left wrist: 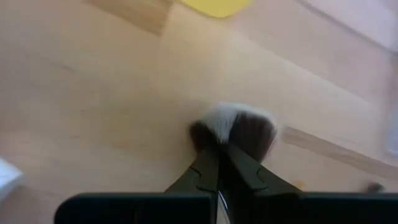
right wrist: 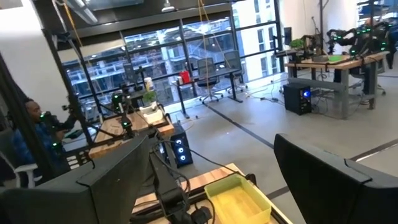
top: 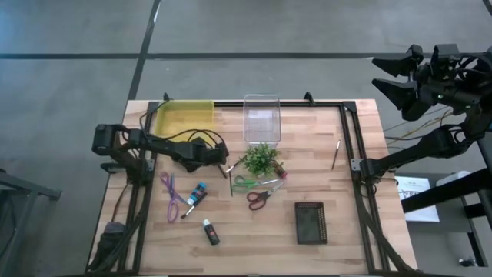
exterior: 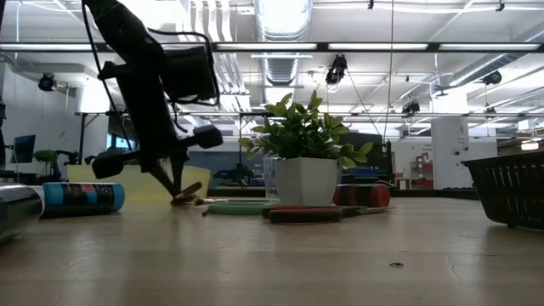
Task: Pick & Place Paint Supplies
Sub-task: Put the highlighter brush into the transparent bin
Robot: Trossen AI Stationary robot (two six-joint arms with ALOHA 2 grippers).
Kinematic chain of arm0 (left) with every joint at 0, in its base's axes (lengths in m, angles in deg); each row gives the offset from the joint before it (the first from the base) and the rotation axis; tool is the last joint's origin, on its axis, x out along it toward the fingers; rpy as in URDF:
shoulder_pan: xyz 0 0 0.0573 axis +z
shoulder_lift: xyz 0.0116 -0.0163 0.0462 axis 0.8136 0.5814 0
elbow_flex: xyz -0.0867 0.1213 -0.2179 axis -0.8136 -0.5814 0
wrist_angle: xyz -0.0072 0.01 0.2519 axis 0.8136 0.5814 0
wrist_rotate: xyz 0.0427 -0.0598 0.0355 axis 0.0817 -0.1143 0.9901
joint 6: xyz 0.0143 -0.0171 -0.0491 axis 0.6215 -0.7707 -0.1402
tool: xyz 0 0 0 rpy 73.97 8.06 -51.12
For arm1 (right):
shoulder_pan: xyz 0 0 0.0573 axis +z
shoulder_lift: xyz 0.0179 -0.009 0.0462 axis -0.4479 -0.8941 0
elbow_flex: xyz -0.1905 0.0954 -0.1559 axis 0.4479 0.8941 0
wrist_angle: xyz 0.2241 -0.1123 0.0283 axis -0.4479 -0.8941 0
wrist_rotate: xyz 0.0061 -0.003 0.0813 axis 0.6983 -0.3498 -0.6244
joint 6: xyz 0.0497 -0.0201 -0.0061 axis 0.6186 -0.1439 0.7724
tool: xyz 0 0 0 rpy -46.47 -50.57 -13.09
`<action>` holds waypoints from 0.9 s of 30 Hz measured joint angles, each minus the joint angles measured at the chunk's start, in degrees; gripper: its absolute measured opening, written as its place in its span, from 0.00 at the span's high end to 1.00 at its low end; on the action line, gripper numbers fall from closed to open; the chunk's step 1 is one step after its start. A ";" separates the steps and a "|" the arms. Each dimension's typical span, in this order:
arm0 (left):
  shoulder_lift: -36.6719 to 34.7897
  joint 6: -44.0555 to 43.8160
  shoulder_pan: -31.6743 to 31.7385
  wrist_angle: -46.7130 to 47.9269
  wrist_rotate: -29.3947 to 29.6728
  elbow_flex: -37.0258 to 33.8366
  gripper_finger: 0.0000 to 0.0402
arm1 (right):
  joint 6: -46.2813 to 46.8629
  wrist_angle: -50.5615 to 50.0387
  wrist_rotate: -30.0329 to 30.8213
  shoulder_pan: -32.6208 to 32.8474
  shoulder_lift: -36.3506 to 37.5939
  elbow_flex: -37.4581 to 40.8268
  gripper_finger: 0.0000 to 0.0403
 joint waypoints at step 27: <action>-26.33 47.23 -2.48 -26.33 0.38 0.66 0.98 | -0.39 -1.09 -0.57 -0.02 -0.02 0.01 0.14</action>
